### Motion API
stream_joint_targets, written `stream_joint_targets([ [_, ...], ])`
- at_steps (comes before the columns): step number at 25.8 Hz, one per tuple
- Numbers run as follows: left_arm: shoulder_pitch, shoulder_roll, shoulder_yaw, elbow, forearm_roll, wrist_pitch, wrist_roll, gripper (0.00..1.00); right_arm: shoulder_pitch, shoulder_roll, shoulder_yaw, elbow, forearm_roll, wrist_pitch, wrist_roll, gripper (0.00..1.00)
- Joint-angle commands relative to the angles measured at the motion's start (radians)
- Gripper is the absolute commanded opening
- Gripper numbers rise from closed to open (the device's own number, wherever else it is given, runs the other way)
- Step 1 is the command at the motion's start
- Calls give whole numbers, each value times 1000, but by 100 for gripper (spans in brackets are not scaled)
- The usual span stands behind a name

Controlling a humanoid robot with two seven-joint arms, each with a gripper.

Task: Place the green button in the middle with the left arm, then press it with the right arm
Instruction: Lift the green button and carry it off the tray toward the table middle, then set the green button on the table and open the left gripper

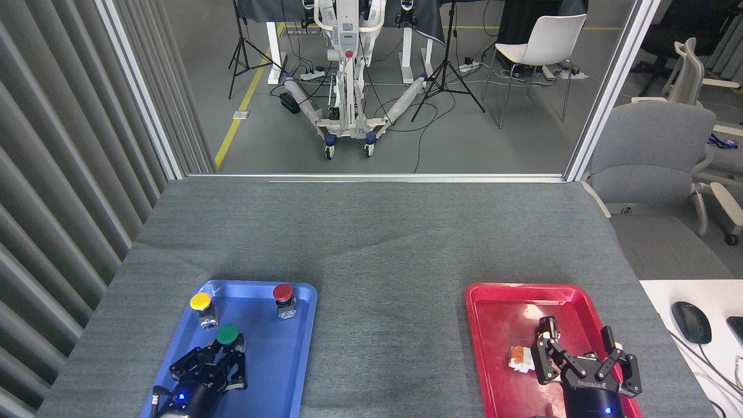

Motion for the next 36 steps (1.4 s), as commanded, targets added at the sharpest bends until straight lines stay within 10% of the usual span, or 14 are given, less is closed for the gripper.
stream_joint_targets([
  [1,13,-2,0,-81,5,-41,7,0,0,-1,0,0,0,0,1,100],
  [7,19,-110,-145,-268,-9,-95,16,0,0,-1,0,0,0,-1,1,100],
  [13,-105,-239,-419,-31,-143,100,21,0,0,-1,0,2,0,-1,-1,100],
  [18,-189,-242,-603,161,-120,286,57,0,0,-1,0,2,0,-1,-1,100],
  [27,-199,-242,-606,232,-87,263,93,1,-1,1,1,2,0,0,1,100],
  [31,-208,-242,-600,281,-64,263,110,21,-1,1,1,2,2,0,1,100],
  [33,-211,-242,-601,281,-60,271,111,65,-1,1,1,2,2,0,1,100],
  [36,-211,-242,-607,273,-57,260,120,100,0,1,1,2,2,0,1,100],
])
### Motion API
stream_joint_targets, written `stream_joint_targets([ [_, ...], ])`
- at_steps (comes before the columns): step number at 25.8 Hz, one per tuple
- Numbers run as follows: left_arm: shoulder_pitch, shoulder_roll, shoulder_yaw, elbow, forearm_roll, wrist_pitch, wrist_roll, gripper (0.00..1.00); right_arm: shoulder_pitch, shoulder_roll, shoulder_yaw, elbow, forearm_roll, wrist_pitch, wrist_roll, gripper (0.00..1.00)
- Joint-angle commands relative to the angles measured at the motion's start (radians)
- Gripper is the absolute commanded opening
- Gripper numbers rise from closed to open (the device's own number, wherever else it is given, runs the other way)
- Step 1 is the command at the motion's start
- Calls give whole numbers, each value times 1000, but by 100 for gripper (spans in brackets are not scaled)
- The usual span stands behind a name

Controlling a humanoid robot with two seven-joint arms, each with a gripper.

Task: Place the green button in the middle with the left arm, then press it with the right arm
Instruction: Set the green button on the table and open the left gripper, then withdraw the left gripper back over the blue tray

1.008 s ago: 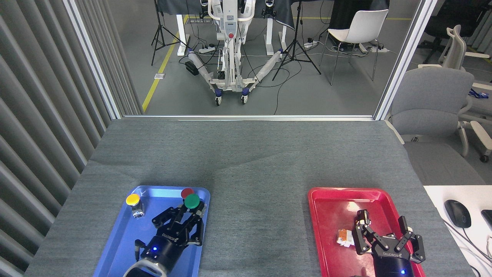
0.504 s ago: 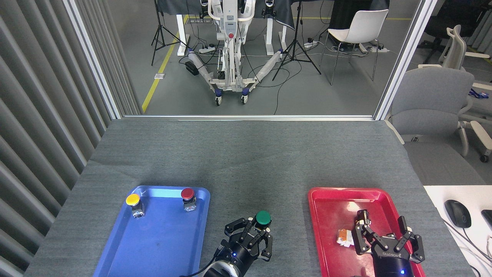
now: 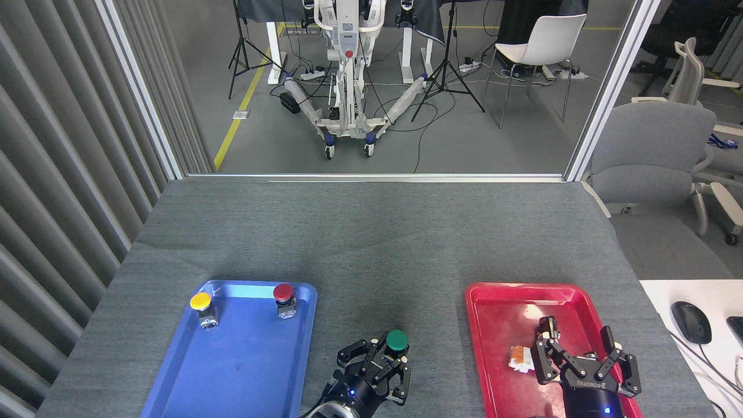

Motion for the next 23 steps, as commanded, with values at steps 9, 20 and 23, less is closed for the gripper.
stream_joint_targets([
  [9,88,51,17,-282,18,7,-27,100,1,0,0,2,0,0,2,100],
  [20,395,196,347,-753,61,160,-44,100,1,0,0,3,0,0,0,100],
  [23,396,204,382,-741,63,157,-50,100,-1,-1,0,5,0,-2,0,100],
])
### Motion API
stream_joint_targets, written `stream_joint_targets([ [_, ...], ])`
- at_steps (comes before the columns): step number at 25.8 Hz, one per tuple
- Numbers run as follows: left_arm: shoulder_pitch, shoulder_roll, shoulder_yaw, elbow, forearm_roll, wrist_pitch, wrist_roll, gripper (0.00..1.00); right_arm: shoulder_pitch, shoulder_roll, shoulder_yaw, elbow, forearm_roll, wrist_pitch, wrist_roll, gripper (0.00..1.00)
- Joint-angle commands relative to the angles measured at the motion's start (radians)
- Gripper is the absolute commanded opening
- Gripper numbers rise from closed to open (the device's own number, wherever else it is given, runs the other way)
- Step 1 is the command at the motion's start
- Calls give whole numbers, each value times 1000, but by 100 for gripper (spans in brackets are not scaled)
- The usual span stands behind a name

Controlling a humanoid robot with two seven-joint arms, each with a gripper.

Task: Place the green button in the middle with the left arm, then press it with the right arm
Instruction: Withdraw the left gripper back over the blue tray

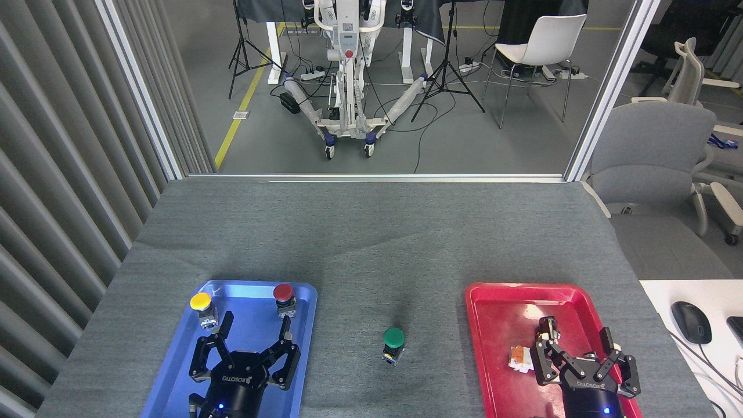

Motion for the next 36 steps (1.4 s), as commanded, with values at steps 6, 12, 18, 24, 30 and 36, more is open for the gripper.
stream_joint_targets([
  [6,-2,40,97,62,42,-79,-68,100,-10,-2,0,11,1,0,0,100],
  [12,1,43,125,62,62,-105,-74,100,-10,-2,0,11,2,0,0,100],
  [18,0,41,125,59,63,-104,-80,100,-16,-2,0,11,2,0,0,100],
  [24,-2,43,126,61,80,-105,-80,100,-19,0,-2,12,0,-2,1,100],
  [30,-6,41,126,61,87,-105,-80,100,-22,0,-2,14,-2,-2,1,100],
  [36,-25,44,125,61,113,-108,-80,100,-22,-2,-2,14,-2,0,1,100],
])
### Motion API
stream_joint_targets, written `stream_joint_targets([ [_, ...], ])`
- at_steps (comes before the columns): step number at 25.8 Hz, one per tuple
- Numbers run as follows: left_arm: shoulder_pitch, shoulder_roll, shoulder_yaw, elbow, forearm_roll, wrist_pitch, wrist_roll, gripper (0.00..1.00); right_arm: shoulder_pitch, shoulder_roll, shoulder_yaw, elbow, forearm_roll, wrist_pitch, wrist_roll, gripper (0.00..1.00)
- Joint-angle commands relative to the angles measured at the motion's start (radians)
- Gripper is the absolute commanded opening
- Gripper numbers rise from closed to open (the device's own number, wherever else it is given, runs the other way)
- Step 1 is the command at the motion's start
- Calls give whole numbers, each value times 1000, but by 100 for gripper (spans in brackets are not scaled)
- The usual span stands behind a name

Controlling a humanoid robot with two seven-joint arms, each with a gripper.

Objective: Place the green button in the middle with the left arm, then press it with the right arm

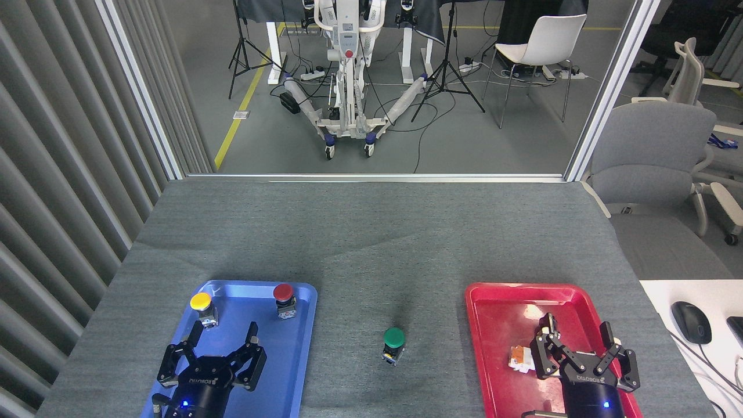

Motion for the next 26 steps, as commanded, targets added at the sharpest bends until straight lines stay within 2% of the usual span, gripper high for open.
stream_joint_targets([
  [1,-20,1,-1,0,23,-7,1,100,0,0,0,0,0,0,0,100],
  [26,-54,4,12,5,47,-10,-3,100,-2,-1,-3,0,-3,-2,-1,100],
])
